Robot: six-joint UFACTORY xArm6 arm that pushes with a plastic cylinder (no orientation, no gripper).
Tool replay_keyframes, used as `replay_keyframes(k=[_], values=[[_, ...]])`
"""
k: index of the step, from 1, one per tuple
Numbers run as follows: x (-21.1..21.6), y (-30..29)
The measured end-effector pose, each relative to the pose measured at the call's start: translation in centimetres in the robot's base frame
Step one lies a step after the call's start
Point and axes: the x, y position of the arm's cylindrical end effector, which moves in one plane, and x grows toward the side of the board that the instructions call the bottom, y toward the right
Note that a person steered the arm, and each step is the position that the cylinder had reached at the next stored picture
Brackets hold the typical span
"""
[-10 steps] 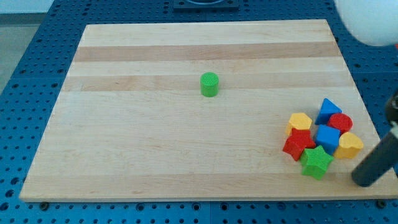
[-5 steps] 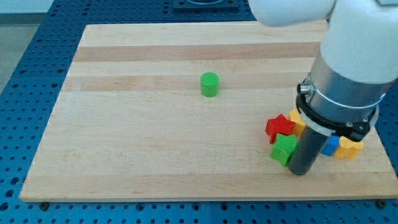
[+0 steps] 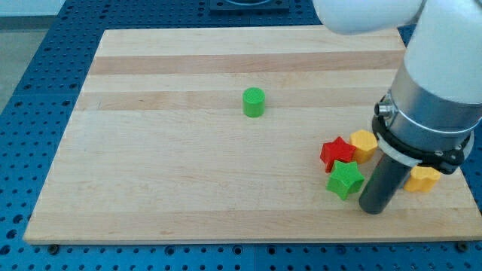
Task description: Put green blocks together
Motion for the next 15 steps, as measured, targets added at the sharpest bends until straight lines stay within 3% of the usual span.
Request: replay_keyframes(k=[2, 5, 6, 7, 10, 12, 15], values=[[-1.6, 1.6], [-4.2, -6.2], [-3.6, -8.3], [1.9, -8.3], [-4.3, -10.3], [-1.1, -11.3], [-4.1, -16.1]])
